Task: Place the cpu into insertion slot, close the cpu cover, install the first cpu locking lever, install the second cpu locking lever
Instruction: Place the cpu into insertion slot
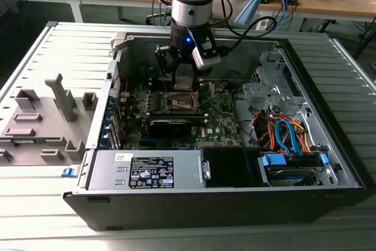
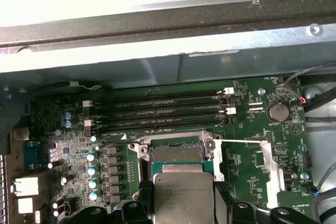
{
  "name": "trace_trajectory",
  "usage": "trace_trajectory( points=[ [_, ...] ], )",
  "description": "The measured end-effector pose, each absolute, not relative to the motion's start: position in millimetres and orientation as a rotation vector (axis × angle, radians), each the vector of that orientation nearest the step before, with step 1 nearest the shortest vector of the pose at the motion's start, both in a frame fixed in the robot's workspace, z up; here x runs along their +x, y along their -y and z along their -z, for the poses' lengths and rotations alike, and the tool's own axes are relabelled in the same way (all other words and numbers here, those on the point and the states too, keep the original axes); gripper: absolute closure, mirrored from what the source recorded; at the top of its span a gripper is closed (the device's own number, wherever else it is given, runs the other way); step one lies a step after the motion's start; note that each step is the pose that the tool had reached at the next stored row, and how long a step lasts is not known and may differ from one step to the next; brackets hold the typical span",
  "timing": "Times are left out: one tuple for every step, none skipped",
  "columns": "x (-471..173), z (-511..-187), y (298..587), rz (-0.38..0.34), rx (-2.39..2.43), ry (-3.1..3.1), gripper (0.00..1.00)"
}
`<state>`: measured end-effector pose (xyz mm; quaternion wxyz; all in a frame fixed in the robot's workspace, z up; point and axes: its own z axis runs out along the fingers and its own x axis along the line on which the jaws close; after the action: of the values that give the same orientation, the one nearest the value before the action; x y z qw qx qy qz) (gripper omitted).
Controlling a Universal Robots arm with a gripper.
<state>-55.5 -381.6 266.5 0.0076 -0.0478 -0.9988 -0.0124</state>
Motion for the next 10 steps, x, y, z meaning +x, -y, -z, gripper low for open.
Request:
trace_trajectory(
  points=[
    [-55.5,-266.5,381.6,0.039,-0.159,3.122,0.45],
    [-55.5,-266.5,381.6,0.039,-0.164,3.122,0.45],
    [-55.5,-266.4,381.6,0.038,-0.172,3.122,0.45],
    [-55.5,-266.4,381.6,0.038,-0.18,3.121,0.45],
    [-55.5,-266.4,381.6,0.038,-0.185,3.121,0.45],
    [-55.5,-266.3,381.6,0.037,-0.194,3.121,0.45],
    [-55.5,-266.3,381.6,0.036,-0.199,3.12,0.45],
    [-55.5,-266.3,381.6,0.036,-0.208,3.12,0.45],
    [-55.4,-266.2,381.6,0.035,-0.213,3.12,0.45],
    [-55.5,-266.2,381.6,0.035,-0.218,3.119,0.45]
  ],
)
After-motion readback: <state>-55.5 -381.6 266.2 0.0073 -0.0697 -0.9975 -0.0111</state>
